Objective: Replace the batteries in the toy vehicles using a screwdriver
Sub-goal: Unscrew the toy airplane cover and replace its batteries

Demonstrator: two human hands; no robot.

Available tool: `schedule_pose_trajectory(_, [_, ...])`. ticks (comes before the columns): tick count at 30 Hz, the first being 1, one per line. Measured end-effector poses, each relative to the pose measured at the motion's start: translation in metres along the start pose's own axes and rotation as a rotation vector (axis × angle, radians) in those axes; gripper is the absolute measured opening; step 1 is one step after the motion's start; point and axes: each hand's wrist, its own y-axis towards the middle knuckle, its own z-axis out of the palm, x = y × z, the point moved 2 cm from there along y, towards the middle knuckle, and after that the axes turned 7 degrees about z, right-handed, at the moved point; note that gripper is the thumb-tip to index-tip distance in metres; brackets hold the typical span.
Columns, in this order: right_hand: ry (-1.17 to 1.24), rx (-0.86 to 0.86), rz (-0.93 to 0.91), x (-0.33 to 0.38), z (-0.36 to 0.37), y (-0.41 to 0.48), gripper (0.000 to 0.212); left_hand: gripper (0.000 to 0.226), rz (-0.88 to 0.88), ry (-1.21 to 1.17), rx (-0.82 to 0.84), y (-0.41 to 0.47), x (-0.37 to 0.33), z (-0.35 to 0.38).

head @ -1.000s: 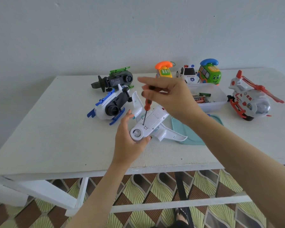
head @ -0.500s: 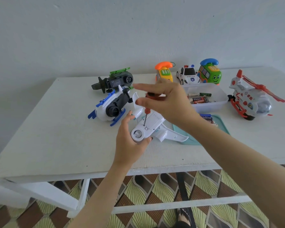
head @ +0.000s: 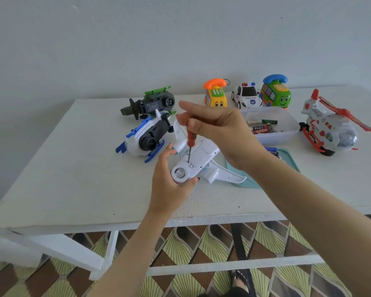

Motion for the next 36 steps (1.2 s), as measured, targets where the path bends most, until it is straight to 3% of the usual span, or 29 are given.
schedule_pose_trajectory(2, [-0.049,-0.011,-0.014,-0.002,0.003,0.000,0.037,0.076,0.002,0.007,-0.004,-0.001,-0.001,-0.001])
schedule_pose_trajectory(6, [-0.535,-0.291,-0.214,-0.005,0.003,0.001,0.013,0.076,0.006,0.015,-0.014,0.000,0.000,0.000])
schedule_pose_trajectory(9, [-0.850,-0.386,-0.368,-0.010,0.000,0.005,0.026,0.076,0.004,0.013,-0.010,0.000,0.002,0.000])
schedule_pose_trajectory(13, [-0.800,-0.195,-0.256,-0.008,-0.003,0.008,0.044,0.076,0.012,0.020,-0.001,0.000,0.001,0.001])
schedule_pose_trajectory(16, [-0.721,-0.097,-0.241,-0.005,-0.001,0.005,0.045,0.076,0.018,0.018,-0.004,0.000,0.001,0.000])
schedule_pose_trajectory(18, [-0.656,-0.137,-0.278,-0.005,-0.001,0.003,0.037,0.076,0.019,0.018,-0.008,0.000,0.001,0.000])
schedule_pose_trajectory(21, [-0.855,-0.288,-0.451,-0.006,-0.002,0.004,0.028,0.077,0.023,0.026,-0.011,0.000,0.000,0.001])
schedule_pose_trajectory(24, [-1.013,-0.370,-0.484,-0.008,-0.001,0.011,0.039,0.076,0.012,0.027,-0.001,0.000,0.002,0.000])
schedule_pose_trajectory(31, [-0.625,-0.065,-0.127,-0.002,-0.002,0.014,0.040,0.075,0.016,0.019,-0.003,0.000,0.000,0.001])
schedule_pose_trajectory(34, [-0.499,-0.121,-0.179,-0.002,0.002,0.010,0.033,0.076,0.021,0.012,-0.006,0.000,0.001,0.001])
schedule_pose_trajectory(36, [-0.633,-0.258,-0.300,-0.005,0.002,0.011,0.027,0.076,0.021,0.014,-0.001,0.000,0.001,0.001])
